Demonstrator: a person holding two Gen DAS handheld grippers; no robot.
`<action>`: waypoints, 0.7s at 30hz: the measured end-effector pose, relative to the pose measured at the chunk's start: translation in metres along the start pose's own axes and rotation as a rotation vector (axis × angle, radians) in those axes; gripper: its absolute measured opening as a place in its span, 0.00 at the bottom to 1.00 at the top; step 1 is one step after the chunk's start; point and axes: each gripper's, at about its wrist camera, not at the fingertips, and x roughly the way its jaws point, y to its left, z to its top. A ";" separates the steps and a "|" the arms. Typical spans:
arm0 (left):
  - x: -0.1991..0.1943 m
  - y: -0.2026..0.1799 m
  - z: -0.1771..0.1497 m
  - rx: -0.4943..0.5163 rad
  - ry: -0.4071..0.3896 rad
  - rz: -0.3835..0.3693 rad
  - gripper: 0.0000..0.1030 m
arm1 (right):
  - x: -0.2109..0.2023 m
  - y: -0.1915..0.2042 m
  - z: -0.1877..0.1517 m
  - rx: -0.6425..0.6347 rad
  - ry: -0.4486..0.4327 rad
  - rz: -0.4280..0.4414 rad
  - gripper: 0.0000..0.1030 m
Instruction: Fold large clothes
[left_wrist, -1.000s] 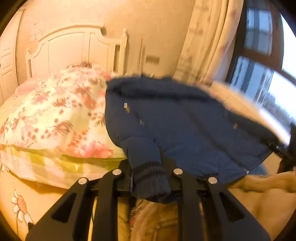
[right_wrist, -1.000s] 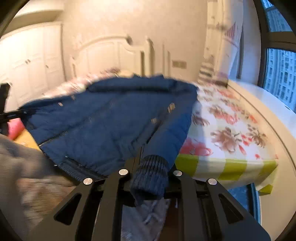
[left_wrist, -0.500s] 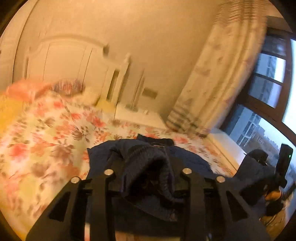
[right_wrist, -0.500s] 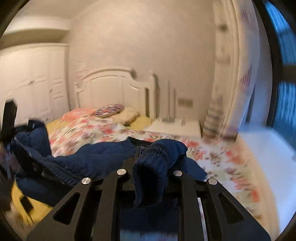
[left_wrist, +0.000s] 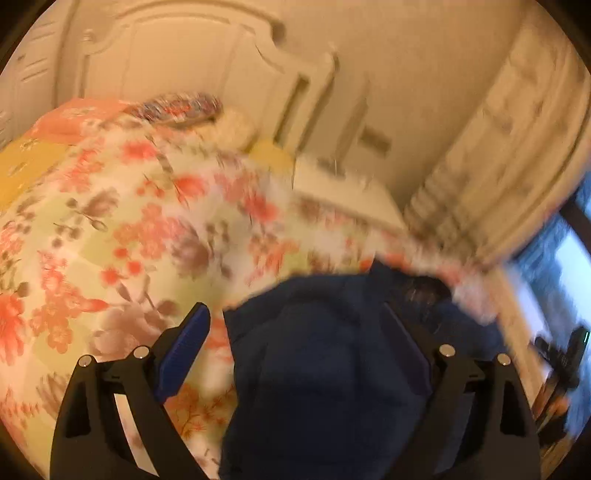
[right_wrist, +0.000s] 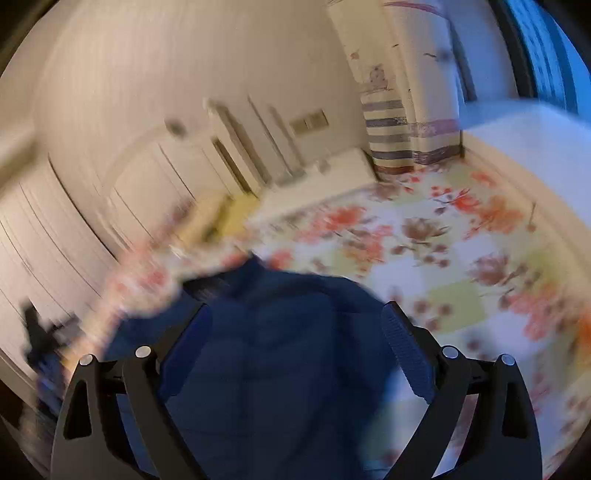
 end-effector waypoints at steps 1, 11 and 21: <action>0.009 -0.002 -0.004 0.028 0.027 0.002 0.88 | 0.008 0.004 -0.002 -0.039 0.031 -0.012 0.88; 0.084 -0.019 -0.014 0.159 0.217 -0.044 0.88 | 0.074 0.018 -0.011 -0.221 0.233 0.002 0.88; 0.070 -0.018 -0.017 0.188 0.088 -0.114 0.11 | 0.050 0.032 -0.029 -0.280 0.057 0.025 0.21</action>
